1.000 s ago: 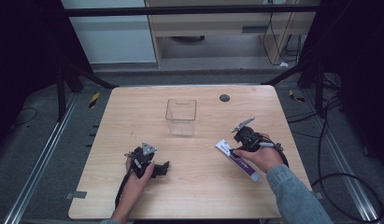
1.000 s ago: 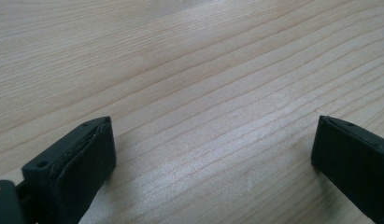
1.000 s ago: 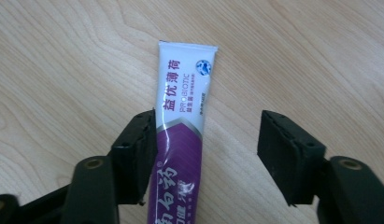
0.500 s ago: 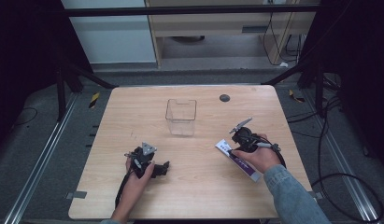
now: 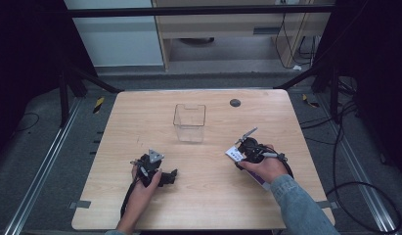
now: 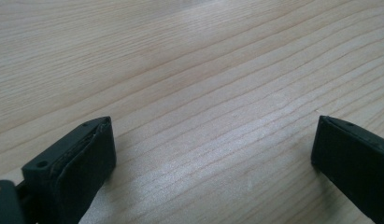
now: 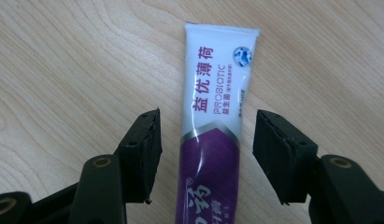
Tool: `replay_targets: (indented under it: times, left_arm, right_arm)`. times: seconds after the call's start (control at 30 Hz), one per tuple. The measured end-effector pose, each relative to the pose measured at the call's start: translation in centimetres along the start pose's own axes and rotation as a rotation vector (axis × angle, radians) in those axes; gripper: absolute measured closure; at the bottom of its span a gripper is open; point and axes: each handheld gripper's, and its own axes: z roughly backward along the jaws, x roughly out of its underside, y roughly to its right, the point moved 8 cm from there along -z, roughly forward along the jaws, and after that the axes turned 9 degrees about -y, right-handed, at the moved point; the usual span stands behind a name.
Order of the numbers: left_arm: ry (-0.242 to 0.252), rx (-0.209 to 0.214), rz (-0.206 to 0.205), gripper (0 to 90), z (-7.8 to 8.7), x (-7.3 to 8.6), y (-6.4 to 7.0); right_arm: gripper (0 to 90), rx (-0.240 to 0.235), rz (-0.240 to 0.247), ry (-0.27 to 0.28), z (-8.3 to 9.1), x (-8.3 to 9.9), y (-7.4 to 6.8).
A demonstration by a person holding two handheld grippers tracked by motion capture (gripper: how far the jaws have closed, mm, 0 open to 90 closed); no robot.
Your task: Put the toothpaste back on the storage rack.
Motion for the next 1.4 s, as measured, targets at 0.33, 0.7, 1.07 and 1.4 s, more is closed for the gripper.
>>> replay_targets:
  times: [0.33,0.7,1.07,1.4]
  left_arm:
    - [0.000,0.000,0.000,0.0,0.0,0.0,0.0]
    - [0.000,0.000,0.000,0.0,0.0,0.0,0.0]
    - [0.000,0.000,0.000,0.0,0.0,0.0,0.0]
    - [0.000,0.000,0.000,0.0,0.0,0.0,0.0]
  right_arm:
    - [44.9,-0.020,-0.034,-0.006,-0.7,0.1,0.3]
    - [47.2,-0.028,-0.042,-0.011,-1.1,0.0,0.5]
    - [52.1,-0.026,-0.038,-0.005,-1.4,-0.1,0.6]
    - [55.0,-0.025,-0.034,-0.010,-1.3,-0.1,0.5]
